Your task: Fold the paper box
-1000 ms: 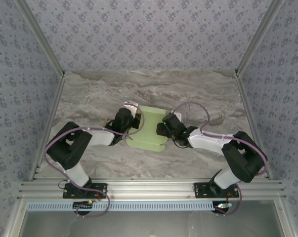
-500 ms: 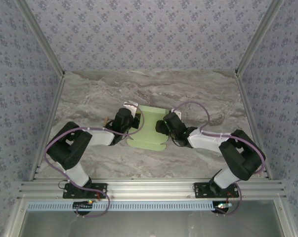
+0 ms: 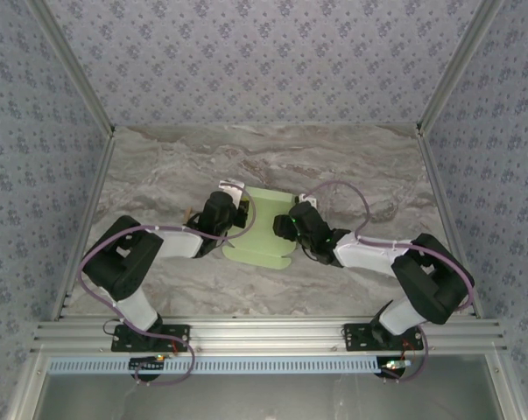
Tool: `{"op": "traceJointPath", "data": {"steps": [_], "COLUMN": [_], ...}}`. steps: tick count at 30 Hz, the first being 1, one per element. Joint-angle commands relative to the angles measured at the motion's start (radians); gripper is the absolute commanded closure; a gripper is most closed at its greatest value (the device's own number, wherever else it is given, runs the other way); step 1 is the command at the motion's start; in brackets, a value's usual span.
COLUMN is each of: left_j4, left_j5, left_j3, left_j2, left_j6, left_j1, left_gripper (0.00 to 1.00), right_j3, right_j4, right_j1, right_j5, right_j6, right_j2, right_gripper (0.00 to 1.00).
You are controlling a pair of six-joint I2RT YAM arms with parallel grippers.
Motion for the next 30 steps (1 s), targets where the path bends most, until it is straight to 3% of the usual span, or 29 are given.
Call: {"op": "traceJointPath", "data": {"steps": [1, 12, 30], "left_j4": [0.02, 0.02, 0.023], "left_j5": [0.014, 0.013, 0.013], "left_j3": [-0.009, -0.01, -0.015], "left_j2": [-0.032, -0.033, -0.032], "left_j6": [0.001, 0.001, 0.001], "left_j1": [-0.006, -0.006, -0.007], "left_gripper": [0.85, 0.85, 0.85], "right_j3": [-0.002, 0.028, 0.082], "right_j4": [0.042, 0.092, 0.125], "right_j1": [0.007, 0.011, 0.026], "right_j5": [-0.024, -0.073, -0.057], "right_j6": [-0.037, -0.067, -0.116], "right_j2": [0.004, 0.067, 0.156], "right_gripper": [0.43, 0.51, 0.52]}}
